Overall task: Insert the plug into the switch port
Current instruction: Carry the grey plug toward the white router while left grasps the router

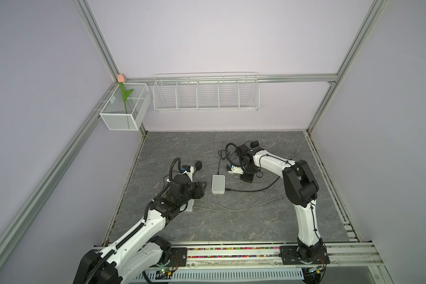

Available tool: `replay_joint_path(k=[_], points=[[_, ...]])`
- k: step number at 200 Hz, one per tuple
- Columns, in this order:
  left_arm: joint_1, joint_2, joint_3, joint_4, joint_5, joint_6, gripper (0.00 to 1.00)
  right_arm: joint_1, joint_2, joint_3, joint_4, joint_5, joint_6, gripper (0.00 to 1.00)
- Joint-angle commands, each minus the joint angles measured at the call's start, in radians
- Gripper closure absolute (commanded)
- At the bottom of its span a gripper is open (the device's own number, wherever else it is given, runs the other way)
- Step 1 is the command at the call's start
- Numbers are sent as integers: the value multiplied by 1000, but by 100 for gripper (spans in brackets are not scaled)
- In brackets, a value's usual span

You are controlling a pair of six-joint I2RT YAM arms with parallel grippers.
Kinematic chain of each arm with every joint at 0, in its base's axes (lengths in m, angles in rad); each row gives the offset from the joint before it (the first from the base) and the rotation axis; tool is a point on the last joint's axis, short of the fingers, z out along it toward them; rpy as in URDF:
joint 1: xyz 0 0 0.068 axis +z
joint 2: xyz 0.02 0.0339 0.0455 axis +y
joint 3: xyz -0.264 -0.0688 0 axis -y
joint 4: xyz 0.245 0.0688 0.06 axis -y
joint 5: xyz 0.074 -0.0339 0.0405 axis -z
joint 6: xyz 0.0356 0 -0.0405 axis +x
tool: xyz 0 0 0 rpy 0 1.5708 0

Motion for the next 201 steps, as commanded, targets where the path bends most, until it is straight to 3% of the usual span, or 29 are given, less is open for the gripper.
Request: replay_joint_path(k=[1, 65, 145, 201], points=[[39, 43, -4, 51, 58, -22, 43, 16, -6, -37, 48, -8, 52, 93], [76, 270, 100, 93, 84, -16, 44, 151, -209, -307, 401, 223, 131, 93], [87, 590, 292, 83, 226, -6, 45, 208, -231, -415, 528, 315, 125, 93], [88, 706, 366, 102, 247, -6, 45, 235, -255, -432, 561, 300, 118, 93]])
